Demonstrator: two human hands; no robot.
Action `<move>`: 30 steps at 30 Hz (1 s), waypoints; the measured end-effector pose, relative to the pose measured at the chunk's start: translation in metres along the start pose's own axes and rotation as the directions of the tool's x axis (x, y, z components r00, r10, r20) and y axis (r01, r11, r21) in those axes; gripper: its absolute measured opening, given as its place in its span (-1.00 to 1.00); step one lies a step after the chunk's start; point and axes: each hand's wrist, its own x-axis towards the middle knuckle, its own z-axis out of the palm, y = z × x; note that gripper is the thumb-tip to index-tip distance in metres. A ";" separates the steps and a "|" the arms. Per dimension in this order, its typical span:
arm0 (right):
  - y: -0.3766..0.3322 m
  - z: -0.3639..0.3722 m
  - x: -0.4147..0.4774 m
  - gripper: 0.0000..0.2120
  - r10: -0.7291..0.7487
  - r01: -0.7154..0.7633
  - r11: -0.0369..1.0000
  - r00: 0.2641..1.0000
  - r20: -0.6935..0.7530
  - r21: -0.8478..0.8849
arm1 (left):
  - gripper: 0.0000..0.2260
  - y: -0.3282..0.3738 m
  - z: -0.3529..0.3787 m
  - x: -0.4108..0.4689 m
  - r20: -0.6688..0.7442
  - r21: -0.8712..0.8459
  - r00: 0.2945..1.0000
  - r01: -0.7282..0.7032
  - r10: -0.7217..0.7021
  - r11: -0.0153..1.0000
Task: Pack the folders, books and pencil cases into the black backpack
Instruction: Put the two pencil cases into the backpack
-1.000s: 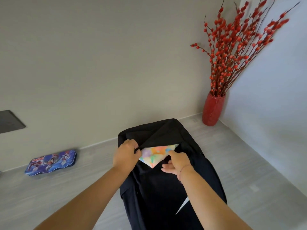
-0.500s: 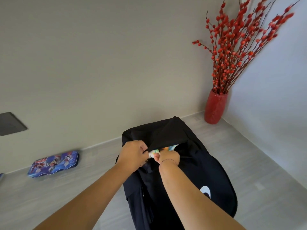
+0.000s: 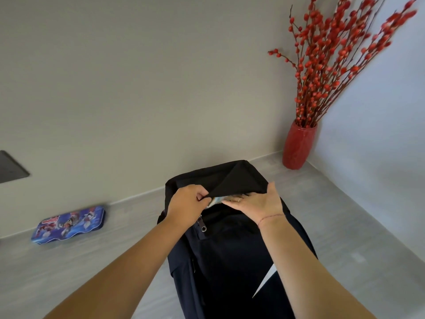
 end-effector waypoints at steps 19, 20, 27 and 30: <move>0.211 0.036 0.009 -0.71 -0.345 0.591 -0.330 0.650 0.677 -0.736 | -0.84 -0.144 -0.055 -0.102 -0.096 -0.482 0.796 0.488 -0.598 0.727; 0.235 0.041 0.034 -0.71 -0.213 0.513 -0.336 0.775 0.595 -0.789 | -0.83 -0.167 -0.065 -0.106 -0.095 -0.572 0.735 0.511 -0.671 0.641; 0.349 0.041 0.199 -0.60 -0.041 -0.197 -0.025 0.980 -0.196 -0.980 | -0.61 -0.337 -0.137 -0.106 -0.149 -0.720 0.453 0.559 -0.879 0.411; 0.366 0.034 0.234 -0.61 -0.074 -0.194 0.051 0.977 -0.198 -0.980 | -0.52 -0.380 -0.157 -0.090 -0.175 -0.688 0.469 0.571 -0.866 0.448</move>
